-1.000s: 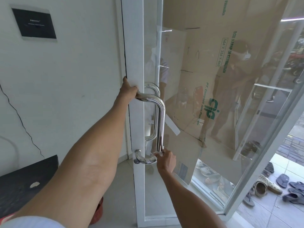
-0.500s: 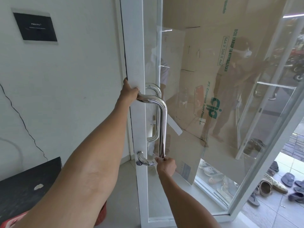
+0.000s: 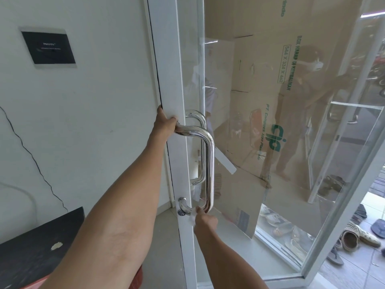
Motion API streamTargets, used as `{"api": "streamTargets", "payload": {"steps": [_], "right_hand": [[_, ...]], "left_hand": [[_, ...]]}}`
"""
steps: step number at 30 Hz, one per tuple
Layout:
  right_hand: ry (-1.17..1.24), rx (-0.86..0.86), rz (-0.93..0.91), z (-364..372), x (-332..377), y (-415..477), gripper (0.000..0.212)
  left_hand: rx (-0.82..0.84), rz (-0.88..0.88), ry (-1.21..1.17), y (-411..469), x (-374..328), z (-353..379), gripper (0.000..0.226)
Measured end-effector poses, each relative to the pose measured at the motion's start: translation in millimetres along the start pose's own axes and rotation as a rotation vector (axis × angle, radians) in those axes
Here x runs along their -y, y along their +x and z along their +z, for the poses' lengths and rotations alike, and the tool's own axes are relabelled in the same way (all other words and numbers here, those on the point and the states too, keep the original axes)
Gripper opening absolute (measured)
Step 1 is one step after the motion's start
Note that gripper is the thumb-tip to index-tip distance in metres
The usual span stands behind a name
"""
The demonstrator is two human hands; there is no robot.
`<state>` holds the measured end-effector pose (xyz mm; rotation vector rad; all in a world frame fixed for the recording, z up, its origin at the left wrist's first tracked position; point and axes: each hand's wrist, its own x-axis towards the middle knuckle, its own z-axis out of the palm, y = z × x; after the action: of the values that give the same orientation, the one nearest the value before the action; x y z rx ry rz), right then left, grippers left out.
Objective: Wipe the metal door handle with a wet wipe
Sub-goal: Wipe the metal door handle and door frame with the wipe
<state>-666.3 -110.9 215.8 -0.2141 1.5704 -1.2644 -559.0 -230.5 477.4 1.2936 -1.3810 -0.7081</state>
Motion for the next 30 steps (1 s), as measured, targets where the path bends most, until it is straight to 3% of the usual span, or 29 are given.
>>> {"api": "streamTargets", "payload": {"steps": [7, 13, 21, 30], "right_hand": [[-0.042, -0.049, -0.084, 1, -3, 7, 0.031], [-0.196, -0.190, -0.398, -4, 9, 4, 0.025], [-0.354, -0.080, -0.765, -21, 28, 0, 0.027], [-0.314, -0.059, -0.957, -17, 64, -10, 0.018]], "left_hand": [[0.001, 0.003, -0.006, 3, 2, 0, 0.064], [-0.007, -0.004, -0.004, 5, 2, 1, 0.068], [-0.010, 0.006, -0.010, 8, 4, 2, 0.064], [-0.013, -0.002, 0.004, 5, 3, 3, 0.065]]}}
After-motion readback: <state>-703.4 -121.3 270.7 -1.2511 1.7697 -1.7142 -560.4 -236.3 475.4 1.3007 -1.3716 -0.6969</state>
